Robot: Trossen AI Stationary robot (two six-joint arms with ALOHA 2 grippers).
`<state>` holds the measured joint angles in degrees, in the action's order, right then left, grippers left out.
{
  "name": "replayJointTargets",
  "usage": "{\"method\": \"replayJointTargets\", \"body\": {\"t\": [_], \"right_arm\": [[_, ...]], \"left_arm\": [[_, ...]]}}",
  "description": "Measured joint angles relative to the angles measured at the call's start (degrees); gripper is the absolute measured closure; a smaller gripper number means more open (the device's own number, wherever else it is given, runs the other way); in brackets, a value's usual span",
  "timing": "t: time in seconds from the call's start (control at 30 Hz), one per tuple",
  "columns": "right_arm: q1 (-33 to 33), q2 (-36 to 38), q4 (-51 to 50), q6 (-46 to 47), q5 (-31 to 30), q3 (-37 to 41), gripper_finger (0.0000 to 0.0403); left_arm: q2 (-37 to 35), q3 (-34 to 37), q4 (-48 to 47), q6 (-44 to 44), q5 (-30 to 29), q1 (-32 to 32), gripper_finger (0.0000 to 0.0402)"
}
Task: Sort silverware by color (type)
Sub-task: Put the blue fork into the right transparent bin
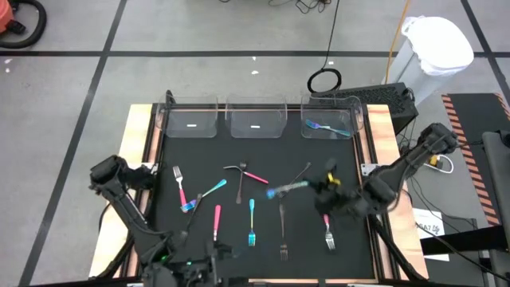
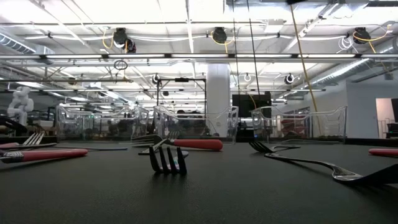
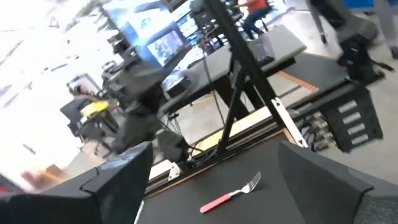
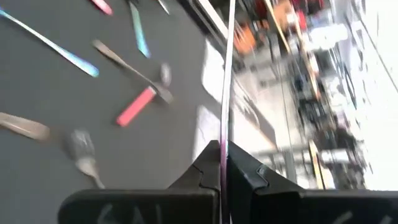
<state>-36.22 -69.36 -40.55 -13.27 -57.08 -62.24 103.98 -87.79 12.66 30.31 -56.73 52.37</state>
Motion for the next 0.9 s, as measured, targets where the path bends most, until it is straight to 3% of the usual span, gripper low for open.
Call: {"method": "replayJointTargets", "body": {"t": [0.3, 0.57, 0.9], "right_arm": [[14.77, 4.35, -8.55, -9.96, -0.13, -0.02, 0.0401], [23.77, 8.31, -22.92, -2.97, -4.65, -0.02, 0.0402], [32.72, 12.05, -31.23, 1.92, -3.71, -0.02, 0.0402]], "left_arm": [[0.04, 0.0, 0.08, 1.61, -1.02, 1.39, 0.0054], [0.04, 0.0, -0.12, 1.59, -1.07, 1.41, 0.0054], [0.04, 0.0, -0.39, 1.55, -1.07, 1.23, 0.0054]]}}
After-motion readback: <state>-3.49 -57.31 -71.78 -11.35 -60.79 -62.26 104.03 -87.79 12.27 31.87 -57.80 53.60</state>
